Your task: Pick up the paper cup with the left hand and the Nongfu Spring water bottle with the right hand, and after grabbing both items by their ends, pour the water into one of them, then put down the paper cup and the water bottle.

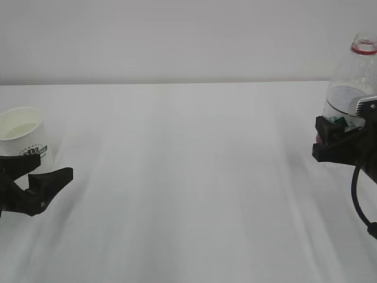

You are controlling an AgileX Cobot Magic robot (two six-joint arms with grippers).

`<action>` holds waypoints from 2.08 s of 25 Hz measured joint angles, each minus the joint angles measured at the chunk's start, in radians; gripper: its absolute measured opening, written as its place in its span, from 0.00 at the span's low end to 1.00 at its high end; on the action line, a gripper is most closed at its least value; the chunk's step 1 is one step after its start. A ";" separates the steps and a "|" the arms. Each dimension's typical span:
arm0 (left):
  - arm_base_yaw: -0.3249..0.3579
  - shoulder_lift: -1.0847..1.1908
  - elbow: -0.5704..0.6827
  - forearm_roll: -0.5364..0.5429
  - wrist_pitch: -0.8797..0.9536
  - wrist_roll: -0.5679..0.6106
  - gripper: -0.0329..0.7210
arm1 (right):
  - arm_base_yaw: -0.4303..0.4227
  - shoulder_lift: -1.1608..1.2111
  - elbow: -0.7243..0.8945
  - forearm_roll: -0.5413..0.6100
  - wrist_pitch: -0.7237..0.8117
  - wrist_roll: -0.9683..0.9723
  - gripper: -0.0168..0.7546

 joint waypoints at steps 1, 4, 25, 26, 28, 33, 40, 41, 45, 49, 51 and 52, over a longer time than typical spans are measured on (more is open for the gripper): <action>0.000 -0.002 -0.002 0.007 0.000 -0.007 0.88 | 0.000 0.000 0.000 0.000 0.000 0.000 0.67; 0.000 -0.008 -0.004 0.017 0.000 -0.013 0.88 | 0.000 0.000 0.000 0.000 0.000 0.000 0.67; 0.000 -0.086 -0.004 -0.230 0.000 -0.016 0.83 | 0.000 0.000 0.000 -0.004 0.000 0.000 0.67; 0.000 -0.086 -0.004 -0.230 0.000 -0.016 0.83 | 0.000 0.000 0.000 -0.004 0.000 0.000 0.67; 0.000 -0.086 -0.004 -0.213 0.000 -0.016 0.83 | 0.000 0.000 0.000 -0.004 0.000 0.000 0.67; 0.000 -0.086 -0.004 -0.120 0.000 -0.018 0.83 | 0.000 0.000 0.000 -0.004 0.000 0.000 0.67; 0.000 -0.149 -0.004 -0.129 0.000 -0.021 0.83 | 0.000 0.000 0.000 -0.004 0.000 0.000 0.67; 0.000 -0.162 -0.004 -0.136 0.000 -0.021 0.83 | 0.000 0.000 0.000 -0.004 0.000 0.000 0.67; 0.000 -0.226 -0.004 -0.169 0.027 -0.024 0.83 | 0.000 0.000 0.000 -0.004 0.000 0.000 0.67; 0.000 -0.265 -0.004 -0.208 0.101 -0.024 0.83 | 0.000 0.000 0.000 -0.004 0.000 0.000 0.67; 0.000 -0.270 -0.004 -0.228 0.128 -0.024 0.83 | 0.000 0.000 0.000 -0.004 0.000 0.000 0.67; 0.000 -0.270 -0.004 -0.238 0.146 -0.024 0.83 | 0.000 0.000 0.000 -0.004 0.000 0.000 0.67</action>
